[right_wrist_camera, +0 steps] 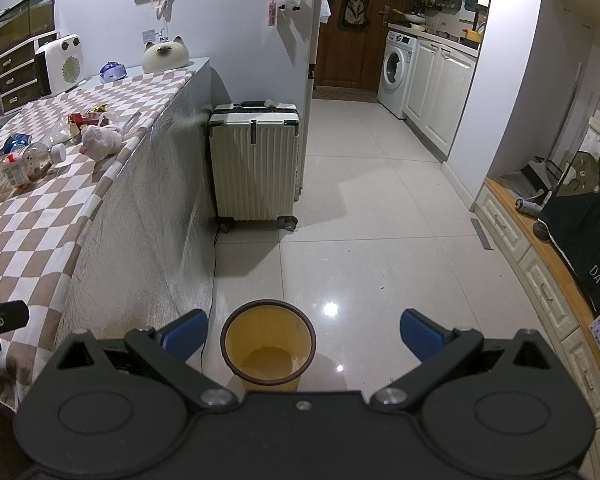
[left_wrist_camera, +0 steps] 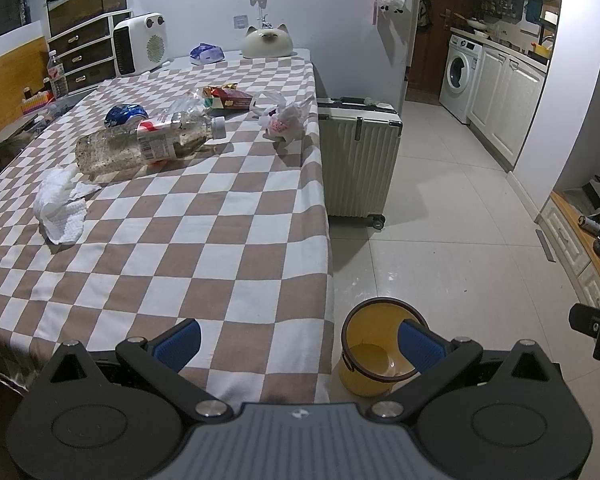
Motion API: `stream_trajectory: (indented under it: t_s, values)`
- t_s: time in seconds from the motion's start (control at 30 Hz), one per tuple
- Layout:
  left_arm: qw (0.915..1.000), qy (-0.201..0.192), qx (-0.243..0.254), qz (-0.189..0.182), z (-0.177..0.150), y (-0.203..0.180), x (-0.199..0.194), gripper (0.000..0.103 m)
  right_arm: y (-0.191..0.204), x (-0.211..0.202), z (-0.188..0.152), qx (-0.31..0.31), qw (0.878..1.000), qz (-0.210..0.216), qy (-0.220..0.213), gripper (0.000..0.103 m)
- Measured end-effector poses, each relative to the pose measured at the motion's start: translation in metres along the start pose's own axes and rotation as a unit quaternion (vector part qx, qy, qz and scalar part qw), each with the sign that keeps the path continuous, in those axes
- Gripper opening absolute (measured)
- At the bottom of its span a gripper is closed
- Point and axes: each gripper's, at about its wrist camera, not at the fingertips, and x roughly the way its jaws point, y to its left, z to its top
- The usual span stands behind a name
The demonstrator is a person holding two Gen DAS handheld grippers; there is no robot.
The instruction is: Collect trash
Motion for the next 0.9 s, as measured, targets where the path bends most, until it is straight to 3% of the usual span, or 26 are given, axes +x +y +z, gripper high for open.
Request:
stream_trajectory:
  t_s: [0.9]
  values:
    - [1.0000,-0.001,0.000,-0.001,-0.0020,-0.0024,0.0006,0.103,0.0035,-0.0019,-0.0003,0.000,1.000,0.000,0.001,0.103]
